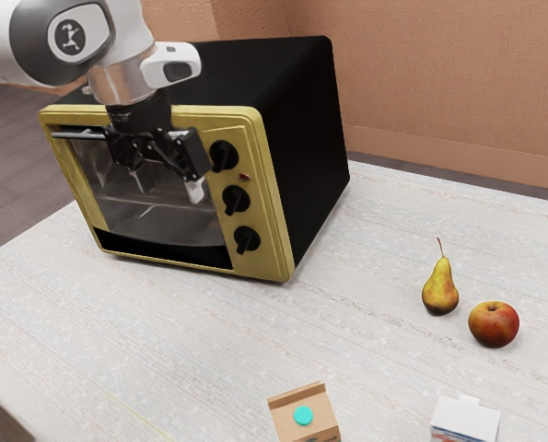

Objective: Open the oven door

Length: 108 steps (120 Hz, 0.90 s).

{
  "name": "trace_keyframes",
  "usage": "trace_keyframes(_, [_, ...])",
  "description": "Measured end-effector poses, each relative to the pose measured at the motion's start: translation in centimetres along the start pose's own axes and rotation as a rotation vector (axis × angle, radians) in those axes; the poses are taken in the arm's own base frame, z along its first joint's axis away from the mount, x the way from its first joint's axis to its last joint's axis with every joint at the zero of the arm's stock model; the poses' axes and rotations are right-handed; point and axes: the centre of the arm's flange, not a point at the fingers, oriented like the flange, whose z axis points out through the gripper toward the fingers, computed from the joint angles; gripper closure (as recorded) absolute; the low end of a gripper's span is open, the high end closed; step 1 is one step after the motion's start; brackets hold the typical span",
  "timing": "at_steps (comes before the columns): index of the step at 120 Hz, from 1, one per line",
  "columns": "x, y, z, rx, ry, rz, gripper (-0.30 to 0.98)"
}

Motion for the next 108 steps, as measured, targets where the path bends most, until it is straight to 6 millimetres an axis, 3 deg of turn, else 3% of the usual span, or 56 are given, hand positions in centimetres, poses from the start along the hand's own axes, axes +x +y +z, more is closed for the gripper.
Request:
trace_keyframes(19, [-0.1, 0.3, -0.1, 0.002, -0.007, 0.003, 0.00])
trace_keyframes(25, [-1.8, 0.9, -4.3, 0.004, 0.072, 0.021, 0.00])
trace_keyframes(32, [-6.7, 1.4, -12.1, 0.018, 0.226, 0.113, 0.00])
trace_keyframes(36, [-8.3, 0.6, -14.1, 0.046, 0.268, 0.160, 0.00])
trace_keyframes(40, [-9.0, -2.4, -14.7, 0.083, 0.276, 0.158, 0.00])
trace_keyframes(49, [-9.3, -11.1, -13.0, 0.145, 0.232, 0.147, 0.00])
trace_keyframes(60, [-6.3, -15.0, -7.8, 0.201, 0.172, 0.313, 0.00])
trace_keyframes(77, [-4.7, -22.4, -3.8, 0.203, 0.203, 0.488, 0.00])
trace_keyframes(92, [-4.7, -25.4, -3.0, 0.236, 0.255, 0.636, 0.00])
trace_keyframes(108, [-4.0, -24.2, -3.1, 0.217, 0.361, 0.804, 0.00])
